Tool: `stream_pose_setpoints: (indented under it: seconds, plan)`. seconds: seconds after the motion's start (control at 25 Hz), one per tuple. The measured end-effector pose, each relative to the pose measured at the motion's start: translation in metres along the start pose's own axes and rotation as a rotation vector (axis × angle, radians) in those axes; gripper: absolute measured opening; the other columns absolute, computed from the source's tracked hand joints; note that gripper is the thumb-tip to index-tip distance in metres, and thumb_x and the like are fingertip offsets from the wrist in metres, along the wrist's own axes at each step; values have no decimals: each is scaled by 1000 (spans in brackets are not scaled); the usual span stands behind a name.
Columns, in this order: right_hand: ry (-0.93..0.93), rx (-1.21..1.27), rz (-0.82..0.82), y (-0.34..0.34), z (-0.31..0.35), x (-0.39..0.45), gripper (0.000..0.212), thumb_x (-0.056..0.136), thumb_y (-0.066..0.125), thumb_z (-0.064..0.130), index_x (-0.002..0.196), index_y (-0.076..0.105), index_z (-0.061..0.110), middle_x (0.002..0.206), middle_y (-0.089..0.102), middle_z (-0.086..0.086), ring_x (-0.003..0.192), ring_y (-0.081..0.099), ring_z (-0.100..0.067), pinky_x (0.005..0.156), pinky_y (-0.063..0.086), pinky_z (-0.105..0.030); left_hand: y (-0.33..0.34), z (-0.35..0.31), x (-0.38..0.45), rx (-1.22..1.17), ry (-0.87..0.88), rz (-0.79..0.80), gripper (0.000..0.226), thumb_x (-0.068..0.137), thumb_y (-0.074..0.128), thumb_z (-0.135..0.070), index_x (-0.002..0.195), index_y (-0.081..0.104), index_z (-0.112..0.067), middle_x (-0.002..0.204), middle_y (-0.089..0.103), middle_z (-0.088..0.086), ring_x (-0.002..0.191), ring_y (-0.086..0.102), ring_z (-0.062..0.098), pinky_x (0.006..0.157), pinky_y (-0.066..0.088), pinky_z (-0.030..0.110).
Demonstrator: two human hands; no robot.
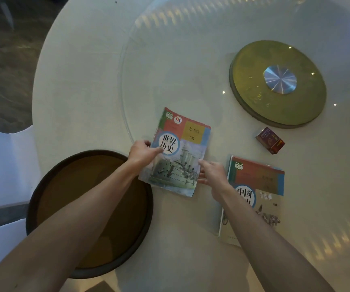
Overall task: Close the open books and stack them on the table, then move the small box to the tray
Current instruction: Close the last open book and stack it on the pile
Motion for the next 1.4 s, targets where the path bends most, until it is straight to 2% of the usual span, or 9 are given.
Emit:
stream_pose_setpoints:
  seconds: [0.12, 0.36, 0.52, 0.6, 0.72, 0.88, 1.08, 1.24, 1.4]
  plan:
    - [-10, -61, 61, -2, -10, -3, 21, 95, 70, 31, 104, 69, 11, 103, 75, -7, 99, 72, -27, 97, 58, -50, 10, -8, -15, -140, 23, 155, 29, 87, 70, -11, 113, 63, 0, 108, 75, 13, 95, 72, 25, 62, 55, 25]
    - [-52, 1, 119, -24, -15, -15, 37, 95, 73, 26, 122, 65, 3, 115, 74, -12, 105, 71, -26, 89, 59, -41, 27, -19, -43, -428, -8, 418, 47, 83, 56, 10, 124, 65, -11, 114, 76, 13, 113, 69, 32, 85, 60, 39]
    - [-77, 273, 284, -48, -11, -30, 14, 88, 59, 6, 96, 71, 7, 93, 72, -9, 86, 65, -25, 75, 51, -34, 48, -35, -69, -434, 61, 523, 37, 92, 54, 5, 125, 64, -8, 116, 75, 16, 110, 71, 32, 90, 60, 44]
    - [-118, 299, 279, -70, -11, -36, 20, 79, 56, 0, 87, 71, 10, 87, 67, -10, 82, 60, -25, 69, 47, -35, 57, -43, -81, -425, 107, 577, 35, 94, 54, 4, 126, 64, -6, 117, 74, 18, 107, 72, 33, 87, 61, 43]
    - [-226, 335, 158, -114, -6, -46, 33, 84, 54, -12, 104, 76, 5, 97, 76, -15, 89, 68, -38, 71, 56, -43, 76, -61, -97, -361, 200, 563, 38, 89, 55, 13, 116, 69, -10, 106, 78, 10, 100, 74, 25, 77, 61, 32]
    - [-422, 254, 24, -173, 2, -68, 43, 83, 55, -20, 113, 74, 5, 100, 80, -4, 89, 77, -14, 70, 60, -27, 119, -85, -114, -312, 261, 498, 41, 87, 58, 16, 105, 72, -18, 101, 77, 4, 111, 69, 32, 93, 57, 45]
    - [-485, 278, -55, -216, -22, -79, 42, 72, 71, 2, 111, 79, 14, 110, 81, -10, 98, 77, -22, 80, 63, -34, 167, -91, -138, -243, 329, 498, 29, 93, 61, 6, 114, 71, -11, 102, 76, 0, 99, 72, 20, 78, 59, 28]
    - [-435, 245, -11, -218, -44, -67, 30, 91, 69, 7, 121, 75, 9, 120, 78, -16, 113, 73, -35, 97, 60, -49, 188, -81, -147, -212, 293, 400, 27, 95, 61, 1, 112, 69, -18, 106, 73, 2, 103, 68, 22, 72, 56, 24]
    - [-409, 285, -29, -218, -50, -62, 29, 100, 65, 14, 126, 70, 3, 122, 74, -23, 115, 72, -38, 93, 60, -47, 187, -79, -153, -253, 262, 355, 24, 96, 62, -1, 115, 69, -14, 105, 73, 4, 97, 69, 20, 66, 56, 22]
Point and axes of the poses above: each hand's wrist, its own x-axis towards the middle knuckle, its own y-axis out of the palm, z = x × y, the point moved 4 cm from there along x, towards the middle knuckle
